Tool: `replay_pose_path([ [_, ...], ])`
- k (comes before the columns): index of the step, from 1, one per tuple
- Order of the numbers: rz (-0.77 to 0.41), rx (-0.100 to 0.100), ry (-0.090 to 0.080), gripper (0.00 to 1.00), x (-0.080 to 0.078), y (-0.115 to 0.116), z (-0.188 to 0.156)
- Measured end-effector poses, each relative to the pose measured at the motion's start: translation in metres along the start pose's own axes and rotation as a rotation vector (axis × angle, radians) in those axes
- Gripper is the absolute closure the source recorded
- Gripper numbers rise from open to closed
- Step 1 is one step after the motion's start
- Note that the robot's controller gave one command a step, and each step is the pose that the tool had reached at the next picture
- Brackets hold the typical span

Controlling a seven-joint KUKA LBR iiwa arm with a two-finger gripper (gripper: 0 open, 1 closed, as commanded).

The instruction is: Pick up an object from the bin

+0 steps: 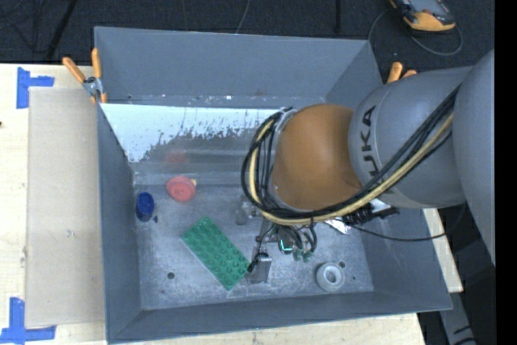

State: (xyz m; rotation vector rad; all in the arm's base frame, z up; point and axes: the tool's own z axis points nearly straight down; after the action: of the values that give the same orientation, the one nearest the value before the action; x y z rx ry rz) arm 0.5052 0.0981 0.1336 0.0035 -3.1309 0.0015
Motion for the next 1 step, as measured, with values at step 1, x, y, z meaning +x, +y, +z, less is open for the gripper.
replay_pose_path([
  [1,0.048,-0.001,-0.007,0.00,-0.0257,0.0318,0.0670],
])
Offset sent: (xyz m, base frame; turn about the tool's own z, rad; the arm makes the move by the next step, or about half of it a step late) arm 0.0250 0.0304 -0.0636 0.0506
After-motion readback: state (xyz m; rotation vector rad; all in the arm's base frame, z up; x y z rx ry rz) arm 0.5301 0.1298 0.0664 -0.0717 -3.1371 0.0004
